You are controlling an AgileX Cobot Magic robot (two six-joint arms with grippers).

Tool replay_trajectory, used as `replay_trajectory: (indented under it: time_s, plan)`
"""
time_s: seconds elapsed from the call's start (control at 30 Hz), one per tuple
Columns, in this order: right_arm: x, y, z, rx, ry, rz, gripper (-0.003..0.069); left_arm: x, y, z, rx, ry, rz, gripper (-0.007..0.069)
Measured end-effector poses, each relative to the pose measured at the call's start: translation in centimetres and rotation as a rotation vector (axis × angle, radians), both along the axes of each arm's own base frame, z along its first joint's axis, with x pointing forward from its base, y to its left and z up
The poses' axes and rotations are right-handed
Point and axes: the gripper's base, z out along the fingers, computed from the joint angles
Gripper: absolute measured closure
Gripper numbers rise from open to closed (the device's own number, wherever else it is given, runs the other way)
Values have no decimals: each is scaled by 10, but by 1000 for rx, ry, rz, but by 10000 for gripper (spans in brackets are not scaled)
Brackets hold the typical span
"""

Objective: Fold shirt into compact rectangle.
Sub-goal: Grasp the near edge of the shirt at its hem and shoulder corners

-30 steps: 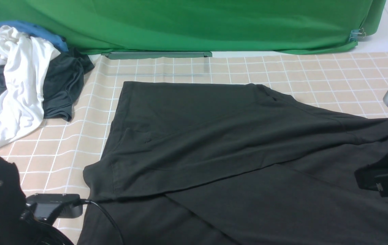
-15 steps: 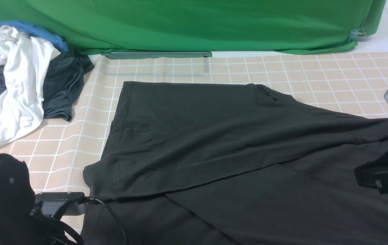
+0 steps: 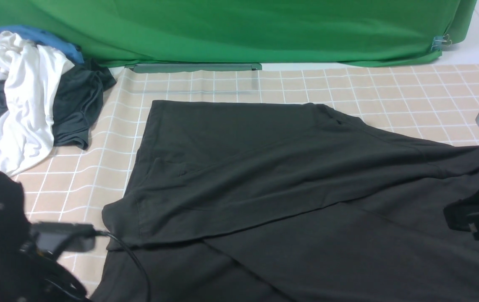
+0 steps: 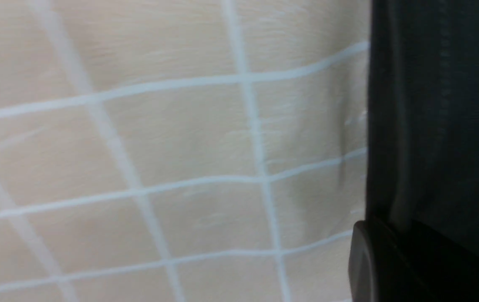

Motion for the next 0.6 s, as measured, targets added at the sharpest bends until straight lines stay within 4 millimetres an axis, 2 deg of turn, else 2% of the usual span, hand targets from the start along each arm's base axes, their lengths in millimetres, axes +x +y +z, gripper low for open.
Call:
replay_trajectory:
  time_s: [0.13,0.3,0.53,0.6]
  plan:
    - [-3,-1,9,-19,26,23,515,-12,11,23,82,-54,22,609]
    - [-7,0,2,-55,130,70,515,-24,14,39,68,-144,37,609]
    - [2,3,-11,-84,220,106,515,-24,4,40,-51,-150,24,601]
    - [4,3,-12,-82,216,103,511,-14,-4,34,-115,-161,-20,564]
